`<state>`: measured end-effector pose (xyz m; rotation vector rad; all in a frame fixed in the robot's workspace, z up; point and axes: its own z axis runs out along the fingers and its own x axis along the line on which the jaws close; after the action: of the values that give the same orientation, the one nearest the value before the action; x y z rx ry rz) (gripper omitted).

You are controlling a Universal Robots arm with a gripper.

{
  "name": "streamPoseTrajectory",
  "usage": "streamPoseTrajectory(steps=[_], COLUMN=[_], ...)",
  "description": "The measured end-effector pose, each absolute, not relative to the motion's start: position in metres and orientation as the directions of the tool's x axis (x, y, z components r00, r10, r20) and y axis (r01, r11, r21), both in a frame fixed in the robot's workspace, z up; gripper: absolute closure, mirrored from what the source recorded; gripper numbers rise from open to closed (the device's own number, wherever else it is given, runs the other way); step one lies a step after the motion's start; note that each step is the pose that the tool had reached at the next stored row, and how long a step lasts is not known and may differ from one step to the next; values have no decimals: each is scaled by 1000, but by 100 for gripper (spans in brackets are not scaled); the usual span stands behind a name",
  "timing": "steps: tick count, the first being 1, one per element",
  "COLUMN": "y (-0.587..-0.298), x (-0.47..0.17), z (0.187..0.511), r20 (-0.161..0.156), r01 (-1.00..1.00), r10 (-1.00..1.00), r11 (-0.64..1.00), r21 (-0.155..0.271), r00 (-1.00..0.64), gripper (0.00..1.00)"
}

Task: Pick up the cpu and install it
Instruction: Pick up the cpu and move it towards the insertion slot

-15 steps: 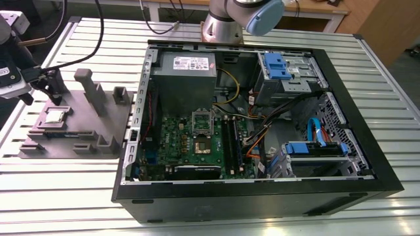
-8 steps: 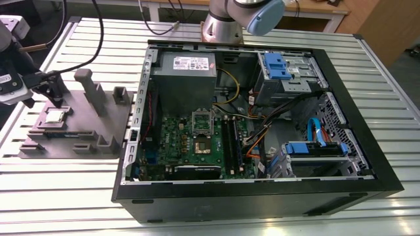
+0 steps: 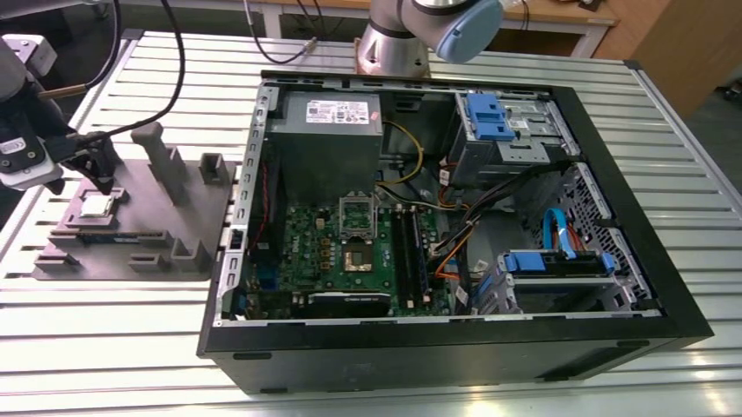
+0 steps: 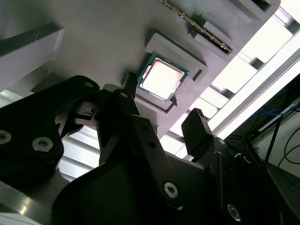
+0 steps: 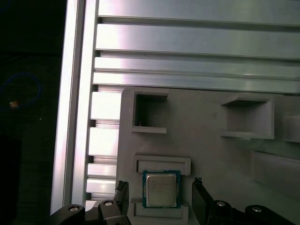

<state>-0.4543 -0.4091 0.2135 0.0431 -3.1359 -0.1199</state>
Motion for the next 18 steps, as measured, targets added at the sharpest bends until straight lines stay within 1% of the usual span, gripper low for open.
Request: streamPoseTrajectory(steps=[18], y=[-409], x=[-454], z=[209], r20=[1], r01=[-27], r10=[-28], r11=[997], r21=[76], r00=[-1000], gripper=[35])
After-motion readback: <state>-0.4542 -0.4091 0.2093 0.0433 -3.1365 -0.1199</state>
